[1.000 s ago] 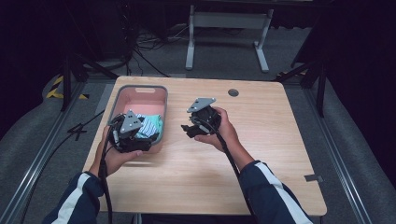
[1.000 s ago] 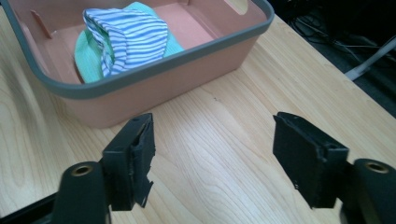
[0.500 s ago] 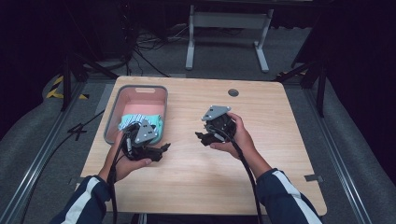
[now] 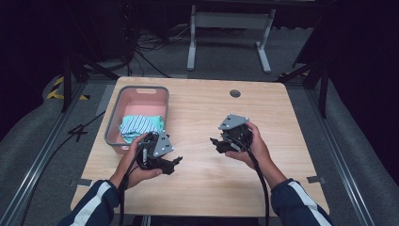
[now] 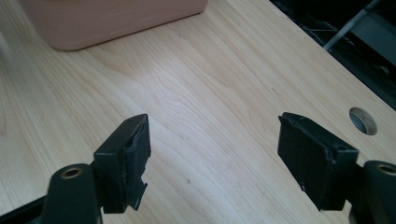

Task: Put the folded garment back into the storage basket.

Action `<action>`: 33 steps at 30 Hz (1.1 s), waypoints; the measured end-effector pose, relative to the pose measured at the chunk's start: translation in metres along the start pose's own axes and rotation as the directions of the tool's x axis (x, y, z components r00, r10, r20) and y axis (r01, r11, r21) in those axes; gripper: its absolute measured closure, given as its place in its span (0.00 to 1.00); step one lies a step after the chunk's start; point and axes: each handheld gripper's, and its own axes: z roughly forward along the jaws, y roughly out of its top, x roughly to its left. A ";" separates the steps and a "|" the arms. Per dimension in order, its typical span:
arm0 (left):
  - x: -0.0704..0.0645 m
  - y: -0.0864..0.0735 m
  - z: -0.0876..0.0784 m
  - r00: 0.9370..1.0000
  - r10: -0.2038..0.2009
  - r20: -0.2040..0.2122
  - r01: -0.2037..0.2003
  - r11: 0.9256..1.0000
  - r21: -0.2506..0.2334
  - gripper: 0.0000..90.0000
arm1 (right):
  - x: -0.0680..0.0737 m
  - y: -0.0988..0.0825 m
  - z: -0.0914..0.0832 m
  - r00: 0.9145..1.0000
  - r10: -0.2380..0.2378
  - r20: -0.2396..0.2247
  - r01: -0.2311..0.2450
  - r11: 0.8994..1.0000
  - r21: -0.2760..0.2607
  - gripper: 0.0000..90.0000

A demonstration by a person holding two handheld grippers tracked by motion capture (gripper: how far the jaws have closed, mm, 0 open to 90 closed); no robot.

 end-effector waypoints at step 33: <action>-0.030 -0.053 0.032 0.985 0.048 0.163 -0.058 0.997 0.056 0.19 | -0.016 -0.136 -0.041 0.994 0.107 0.009 -0.108 0.993 0.046 0.28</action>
